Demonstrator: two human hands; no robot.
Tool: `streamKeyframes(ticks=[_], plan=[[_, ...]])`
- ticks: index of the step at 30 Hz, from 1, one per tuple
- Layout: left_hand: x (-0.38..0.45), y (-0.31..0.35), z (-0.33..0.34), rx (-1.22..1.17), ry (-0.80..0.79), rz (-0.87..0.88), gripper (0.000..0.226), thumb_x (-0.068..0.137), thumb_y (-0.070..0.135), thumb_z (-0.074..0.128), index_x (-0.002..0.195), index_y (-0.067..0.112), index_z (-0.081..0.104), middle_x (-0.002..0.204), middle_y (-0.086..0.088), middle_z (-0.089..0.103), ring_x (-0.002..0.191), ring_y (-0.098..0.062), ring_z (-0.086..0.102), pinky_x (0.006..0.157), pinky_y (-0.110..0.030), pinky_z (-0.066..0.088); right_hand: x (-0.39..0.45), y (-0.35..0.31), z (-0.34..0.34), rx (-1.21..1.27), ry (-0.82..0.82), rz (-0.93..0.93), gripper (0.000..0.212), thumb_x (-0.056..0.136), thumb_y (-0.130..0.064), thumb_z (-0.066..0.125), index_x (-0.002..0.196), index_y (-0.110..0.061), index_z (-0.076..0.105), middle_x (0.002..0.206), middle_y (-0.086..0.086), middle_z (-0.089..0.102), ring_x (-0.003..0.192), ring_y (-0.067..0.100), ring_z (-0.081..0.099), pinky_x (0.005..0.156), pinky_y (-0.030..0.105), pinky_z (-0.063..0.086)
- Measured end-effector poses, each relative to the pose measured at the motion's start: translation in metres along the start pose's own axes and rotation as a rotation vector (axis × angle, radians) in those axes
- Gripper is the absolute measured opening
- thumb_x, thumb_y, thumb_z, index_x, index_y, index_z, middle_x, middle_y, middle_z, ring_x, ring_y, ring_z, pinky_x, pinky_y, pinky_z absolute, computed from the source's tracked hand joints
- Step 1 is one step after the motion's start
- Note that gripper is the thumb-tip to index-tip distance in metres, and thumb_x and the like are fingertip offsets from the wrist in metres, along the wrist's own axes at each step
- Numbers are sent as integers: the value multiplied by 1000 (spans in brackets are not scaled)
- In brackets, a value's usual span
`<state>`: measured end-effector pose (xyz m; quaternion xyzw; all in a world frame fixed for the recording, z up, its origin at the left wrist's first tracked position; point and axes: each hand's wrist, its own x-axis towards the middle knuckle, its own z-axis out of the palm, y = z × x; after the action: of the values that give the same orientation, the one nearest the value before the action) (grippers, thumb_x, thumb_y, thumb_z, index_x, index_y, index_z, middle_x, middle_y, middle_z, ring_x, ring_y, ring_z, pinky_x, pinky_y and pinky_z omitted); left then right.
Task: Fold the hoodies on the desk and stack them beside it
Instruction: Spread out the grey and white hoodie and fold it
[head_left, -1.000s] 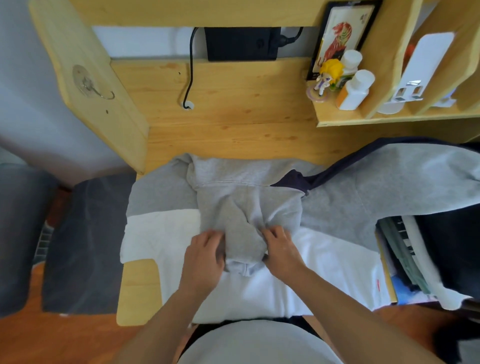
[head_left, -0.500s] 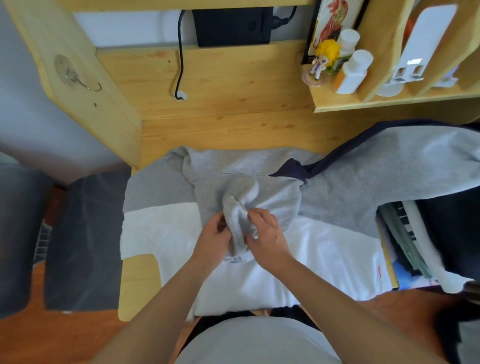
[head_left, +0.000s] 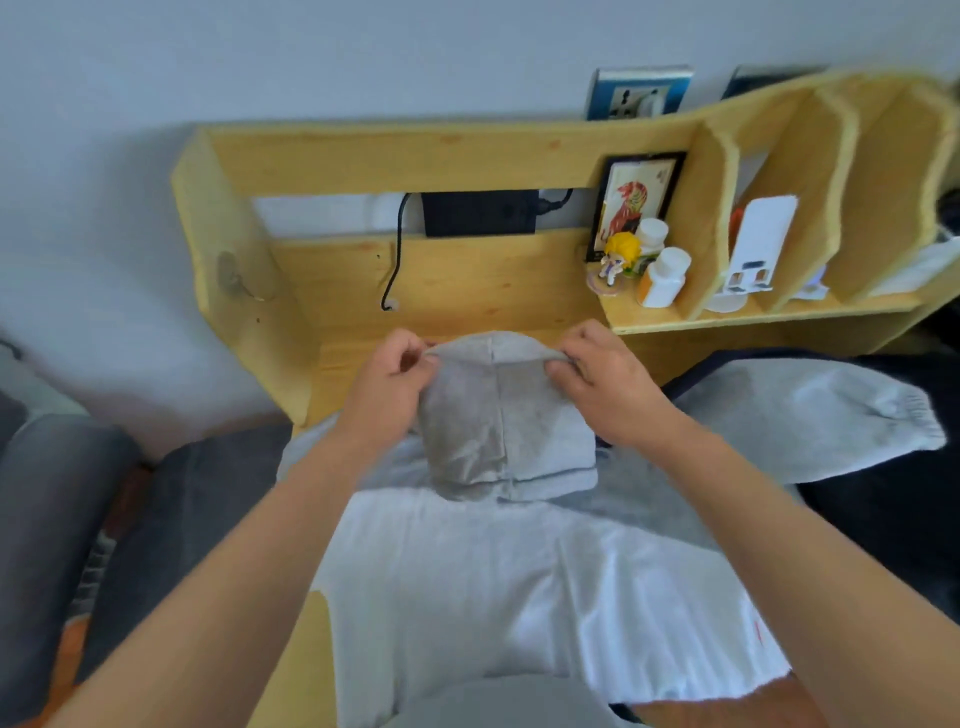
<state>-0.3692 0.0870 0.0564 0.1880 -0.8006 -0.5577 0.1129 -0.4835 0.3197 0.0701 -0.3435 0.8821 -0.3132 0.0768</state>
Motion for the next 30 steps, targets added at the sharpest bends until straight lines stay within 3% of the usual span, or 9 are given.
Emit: streamKeyframes(ticks=[3,5,8,11,14,20,22,26,30], plan=[[11,20,9,-44,17,44,10,105,20,52,111,12,54,106,-1,54,92,-8,50,91,-32,42,19,-22,-24,136,-29,137,35,107,-33,45,75,-17,44,77,-3,46,69,12,42,64,31,32],[-1,19,22,183,54,157,41,99,42,59,129,17,47,130,-1,45,119,-14,46,106,-32,38,28,-32,-27,186,-10,237,37,108,-37,40,77,-17,46,76,-3,46,68,11,42,61,30,32],[-48,-1,57,306,250,292,39,89,53,59,98,15,56,100,3,54,93,-14,50,81,-29,42,41,-45,-27,254,-7,364,37,108,-38,36,82,-19,53,83,-1,53,75,14,51,59,29,35],[-102,-7,90,-242,210,-291,54,90,66,48,77,14,57,67,13,55,69,-12,51,65,-33,38,47,-49,-29,449,-20,465,38,107,-42,37,93,-16,61,97,6,64,88,21,62,72,35,51],[-95,-17,90,-934,-39,-803,67,92,69,52,125,11,62,124,-7,67,121,-23,58,108,-41,40,48,-38,-29,498,-53,510,41,105,-45,40,103,-13,65,110,14,69,101,30,67,93,47,56],[-63,32,59,-1462,66,-445,49,103,33,52,138,0,55,140,-21,60,129,-35,59,117,-48,38,31,-16,-9,330,-81,468,35,102,-46,48,123,-20,58,126,4,59,113,22,58,93,38,48],[-59,36,63,-1516,54,-394,49,104,29,49,142,-1,51,142,-24,57,133,-39,55,116,-52,37,-2,-19,10,301,17,321,68,95,-49,61,153,-26,34,152,-2,36,140,16,36,113,35,35],[-51,46,68,-1361,98,-394,41,107,30,43,128,1,62,121,-20,71,116,-33,66,100,-47,50,-51,-32,54,267,-7,226,106,81,-52,71,161,-33,3,166,-7,10,153,14,8,123,41,20],[-39,49,63,-1003,-34,-428,49,108,41,41,143,9,54,138,-14,63,131,-26,58,116,-48,40,-4,-44,50,205,-22,173,90,71,-34,65,154,-24,31,144,3,49,135,28,42,110,45,38]])
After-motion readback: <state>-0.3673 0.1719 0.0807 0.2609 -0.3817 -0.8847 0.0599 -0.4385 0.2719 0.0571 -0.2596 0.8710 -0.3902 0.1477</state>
